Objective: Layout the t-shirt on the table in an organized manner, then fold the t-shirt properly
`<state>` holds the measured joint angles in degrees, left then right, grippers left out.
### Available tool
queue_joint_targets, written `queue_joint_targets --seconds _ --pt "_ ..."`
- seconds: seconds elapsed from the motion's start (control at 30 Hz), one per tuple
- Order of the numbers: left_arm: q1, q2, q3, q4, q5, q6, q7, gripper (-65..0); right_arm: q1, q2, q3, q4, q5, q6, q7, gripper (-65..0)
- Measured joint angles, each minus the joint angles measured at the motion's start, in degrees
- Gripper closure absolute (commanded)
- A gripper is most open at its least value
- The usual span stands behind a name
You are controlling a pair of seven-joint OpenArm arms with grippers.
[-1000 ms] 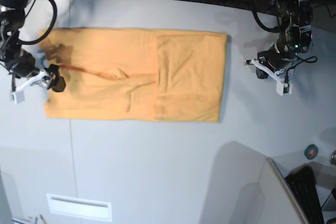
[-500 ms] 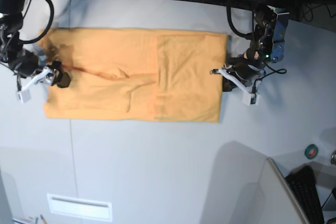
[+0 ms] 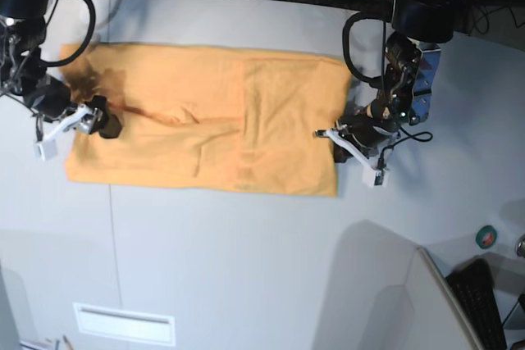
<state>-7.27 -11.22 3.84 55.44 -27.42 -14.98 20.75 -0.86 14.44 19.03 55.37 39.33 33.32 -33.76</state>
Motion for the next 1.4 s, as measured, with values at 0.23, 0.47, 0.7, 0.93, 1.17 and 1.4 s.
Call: queue_joint_targets --seconds 0.23,0.47,0.7,0.93,1.17,1.4 --pt "-0.7 0.4 0.0 -1.1 -0.1 0.1 -0.3 0.0 1.2 -0.1 0.1 -0.7 -1.9 -0.7 -2.1 -16.2" --pt "-0.1 0.4 0.0 -1.0 -0.2 -0.1 -1.0 0.0 2.7 -0.4 0.1 -1.0 -5.5 -1.3 -3.3 0.0" --pt "-0.4 0.5 5.6 -0.8 -0.5 0.1 -2.0 0.0 2.9 -2.8 -0.1 5.8 -19.6 -3.8 -3.7 0.0" --pt "-1.0 2.8 6.1 -1.0 -0.5 0.0 -1.4 0.0 1.5 -7.1 -0.3 18.3 -35.2 -7.8 -4.7 0.0" --pt "-2.1 3.8 6.4 -1.2 0.1 0.2 0.0 0.0 1.0 -11.7 -4.0 28.2 -47.9 -7.6 -7.8 0.0" --pt "-2.1 3.7 6.4 -1.2 0.1 0.1 0.2 0.0 -1.8 -14.8 -15.3 36.8 -53.5 -7.5 -10.9 0.0"
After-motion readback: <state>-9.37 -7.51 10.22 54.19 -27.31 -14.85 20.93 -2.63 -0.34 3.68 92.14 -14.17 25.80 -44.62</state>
